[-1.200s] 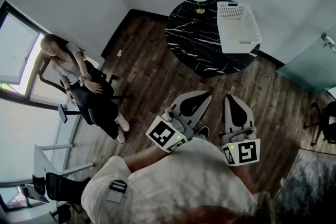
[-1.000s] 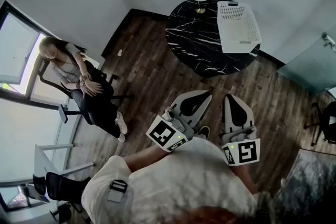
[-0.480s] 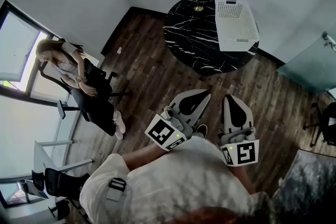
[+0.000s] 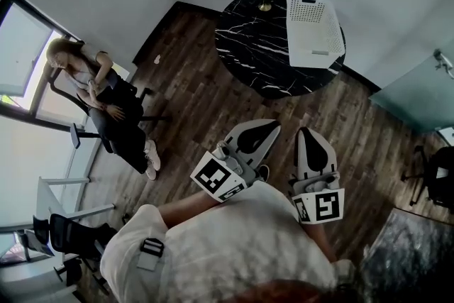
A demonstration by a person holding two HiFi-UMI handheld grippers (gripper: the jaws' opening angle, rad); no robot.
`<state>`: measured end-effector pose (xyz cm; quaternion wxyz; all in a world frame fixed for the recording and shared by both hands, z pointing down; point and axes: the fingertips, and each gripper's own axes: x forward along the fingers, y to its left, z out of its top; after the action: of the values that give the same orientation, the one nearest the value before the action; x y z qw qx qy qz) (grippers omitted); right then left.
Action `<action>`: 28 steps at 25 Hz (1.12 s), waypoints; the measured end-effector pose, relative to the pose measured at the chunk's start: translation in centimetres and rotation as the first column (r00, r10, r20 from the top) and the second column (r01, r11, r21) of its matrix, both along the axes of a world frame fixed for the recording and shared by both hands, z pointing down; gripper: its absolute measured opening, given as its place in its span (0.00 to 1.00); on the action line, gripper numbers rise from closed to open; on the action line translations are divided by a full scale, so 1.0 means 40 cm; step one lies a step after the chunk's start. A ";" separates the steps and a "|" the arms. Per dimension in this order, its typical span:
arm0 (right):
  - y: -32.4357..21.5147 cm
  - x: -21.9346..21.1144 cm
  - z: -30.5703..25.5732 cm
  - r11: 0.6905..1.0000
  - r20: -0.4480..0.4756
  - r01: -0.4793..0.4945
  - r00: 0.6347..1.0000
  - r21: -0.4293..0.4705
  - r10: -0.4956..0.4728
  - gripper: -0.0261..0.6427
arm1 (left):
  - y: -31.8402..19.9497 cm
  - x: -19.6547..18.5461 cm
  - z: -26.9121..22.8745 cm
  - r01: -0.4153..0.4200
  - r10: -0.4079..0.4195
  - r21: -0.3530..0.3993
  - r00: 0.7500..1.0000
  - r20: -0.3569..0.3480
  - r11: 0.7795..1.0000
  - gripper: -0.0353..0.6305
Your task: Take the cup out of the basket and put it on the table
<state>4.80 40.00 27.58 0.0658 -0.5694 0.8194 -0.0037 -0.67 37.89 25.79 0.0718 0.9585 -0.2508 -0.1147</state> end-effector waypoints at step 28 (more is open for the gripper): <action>-0.631 -0.041 0.024 0.995 -0.092 0.069 0.993 -0.072 -0.076 0.05 | -0.621 -0.044 0.022 0.048 -0.051 -0.044 0.996 -0.080 0.998 0.06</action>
<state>3.15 14.75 28.54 0.0073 -0.5407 0.8411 -0.0073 -2.43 13.05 26.66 0.0993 0.9449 -0.2736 -0.1498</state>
